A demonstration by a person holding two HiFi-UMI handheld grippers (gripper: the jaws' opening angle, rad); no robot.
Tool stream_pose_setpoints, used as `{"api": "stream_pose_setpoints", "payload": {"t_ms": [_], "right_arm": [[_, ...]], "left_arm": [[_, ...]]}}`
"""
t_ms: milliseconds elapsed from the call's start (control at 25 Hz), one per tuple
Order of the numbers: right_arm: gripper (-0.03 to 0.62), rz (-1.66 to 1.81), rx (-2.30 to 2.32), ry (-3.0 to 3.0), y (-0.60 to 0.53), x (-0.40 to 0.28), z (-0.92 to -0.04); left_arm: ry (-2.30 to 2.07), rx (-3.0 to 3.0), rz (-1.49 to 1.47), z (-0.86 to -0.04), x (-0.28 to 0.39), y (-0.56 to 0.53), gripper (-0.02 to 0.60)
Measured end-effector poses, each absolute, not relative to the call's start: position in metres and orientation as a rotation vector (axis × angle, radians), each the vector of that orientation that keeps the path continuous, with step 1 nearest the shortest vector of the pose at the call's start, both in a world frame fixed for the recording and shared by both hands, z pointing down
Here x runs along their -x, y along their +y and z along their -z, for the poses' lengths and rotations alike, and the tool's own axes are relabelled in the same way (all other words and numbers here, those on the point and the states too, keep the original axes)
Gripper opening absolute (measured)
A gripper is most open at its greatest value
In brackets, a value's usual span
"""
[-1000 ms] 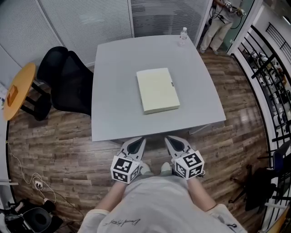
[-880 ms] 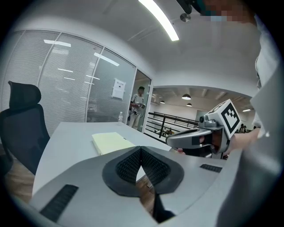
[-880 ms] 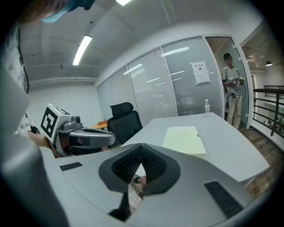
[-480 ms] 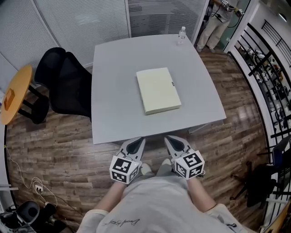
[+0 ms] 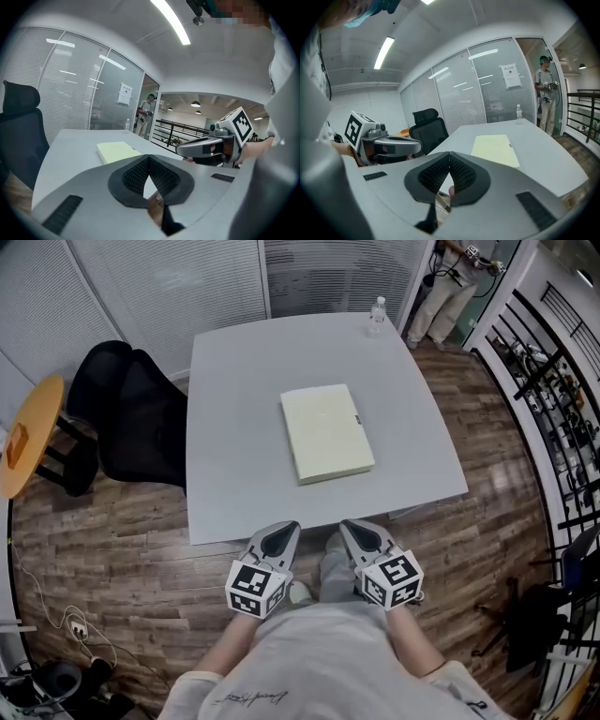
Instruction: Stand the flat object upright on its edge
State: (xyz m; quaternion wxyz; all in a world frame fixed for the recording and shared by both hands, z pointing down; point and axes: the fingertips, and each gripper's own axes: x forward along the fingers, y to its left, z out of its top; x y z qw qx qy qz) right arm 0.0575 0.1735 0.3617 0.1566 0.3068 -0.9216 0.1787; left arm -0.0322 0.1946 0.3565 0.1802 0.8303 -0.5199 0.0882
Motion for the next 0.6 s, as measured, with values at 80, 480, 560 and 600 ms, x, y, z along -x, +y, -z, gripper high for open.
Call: {"api": "stream_pose_setpoints", "payload": {"t_ms": [80,480,560,600], "right_arm": [[0.025,-0.509,-0.872,-2.64,0.164,-0.057,-0.363],[0.025,-0.504,-0.819,-2.658,0.095,-0.051,-0.361],[0.025,-0.506,-0.807,-2.661,0.08,-0.051,-0.362],[0.025,-0.507,-0.802,-2.663,0.071,-0.051,-0.361]], "left_arm": [[-1.479,-2.337,-0.245,-0.358,0.034,0.186,0.012],[-1.521,-2.294,-0.244,-0.361,0.039,0.124,0.012],[-1.528,-2.293,-0.246,-0.36,0.039,0.109,0.012],[-1.532,-2.292,-0.247,-0.359,0.038,0.101,0.012]]}}
